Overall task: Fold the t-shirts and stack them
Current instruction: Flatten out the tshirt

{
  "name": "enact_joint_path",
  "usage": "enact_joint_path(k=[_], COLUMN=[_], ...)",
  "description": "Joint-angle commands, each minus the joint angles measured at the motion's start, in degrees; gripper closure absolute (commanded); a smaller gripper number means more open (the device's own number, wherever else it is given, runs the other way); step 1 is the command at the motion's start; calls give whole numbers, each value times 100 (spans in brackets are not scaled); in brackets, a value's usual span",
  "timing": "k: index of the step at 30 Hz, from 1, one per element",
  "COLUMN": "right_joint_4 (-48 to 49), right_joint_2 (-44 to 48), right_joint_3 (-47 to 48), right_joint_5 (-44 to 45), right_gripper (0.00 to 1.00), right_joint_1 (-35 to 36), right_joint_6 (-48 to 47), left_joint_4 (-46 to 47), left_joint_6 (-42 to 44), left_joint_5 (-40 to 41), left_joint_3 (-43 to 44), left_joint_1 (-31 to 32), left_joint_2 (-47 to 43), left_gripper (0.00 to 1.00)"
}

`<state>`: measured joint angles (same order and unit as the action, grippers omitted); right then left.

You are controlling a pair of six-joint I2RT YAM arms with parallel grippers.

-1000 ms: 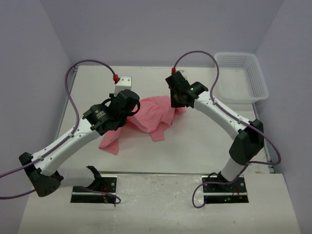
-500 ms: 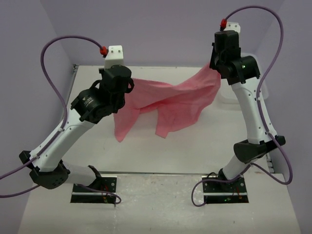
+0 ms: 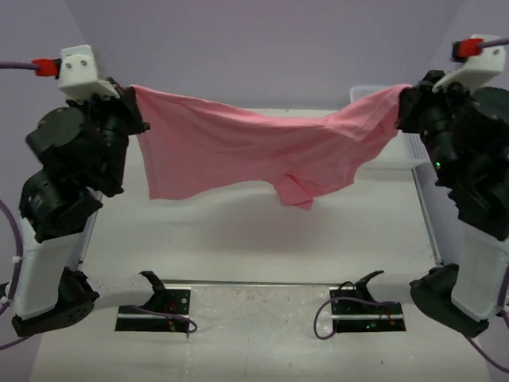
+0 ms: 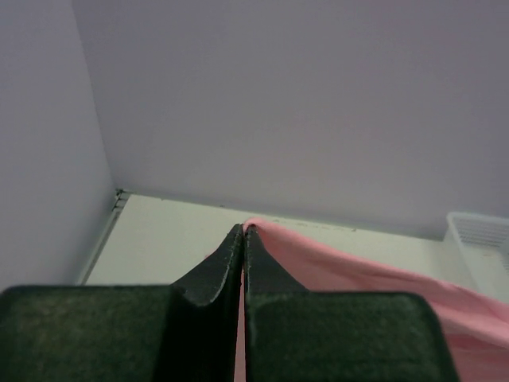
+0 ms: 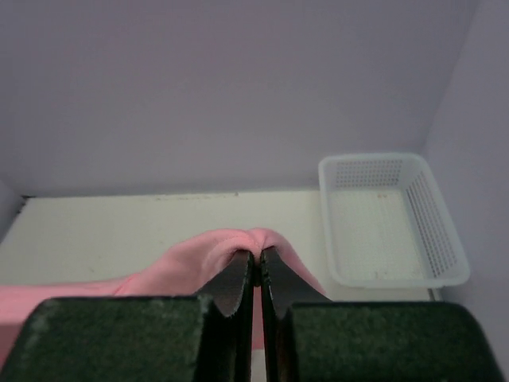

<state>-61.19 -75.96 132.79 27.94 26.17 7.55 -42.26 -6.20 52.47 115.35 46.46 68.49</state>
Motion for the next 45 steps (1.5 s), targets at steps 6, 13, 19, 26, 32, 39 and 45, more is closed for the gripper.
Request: enact_joint_path(k=[6, 13, 19, 26, 32, 39, 45], right_joint_4=[-78, 212, 458, 881, 960, 1064, 1232], right_joint_2=[916, 304, -1094, -2859, -3837, -4935, -5253], right_joint_3=[511, 687, 1161, 502, 405, 661, 669], right_joint_5=[-533, -782, -990, -1932, -2275, -3048, -3286], right_gripper=[100, 100, 100, 100, 100, 100, 100], right_joint_1=[810, 810, 416, -717, -1166, -1536, -1554], right_joint_6=[-281, -446, -650, -685, -957, -1045, -1054], left_joint_4=[25, 455, 334, 894, 1157, 1554, 1695], left_joint_6=[259, 505, 33, -672, -752, -462, -391], left_joint_5=[-1537, -731, -822, -2485, -2716, -3260, -3190], left_joint_3=[708, 7, -30, -1102, -1190, -988, -900], left_joint_1=[-32, -40, -1027, -3062, -3802, -3978, -3995], left_joint_2=[-678, -92, 1244, 2703, 4092, 5050, 5306], left_gripper=[100, 100, 100, 100, 100, 100, 100])
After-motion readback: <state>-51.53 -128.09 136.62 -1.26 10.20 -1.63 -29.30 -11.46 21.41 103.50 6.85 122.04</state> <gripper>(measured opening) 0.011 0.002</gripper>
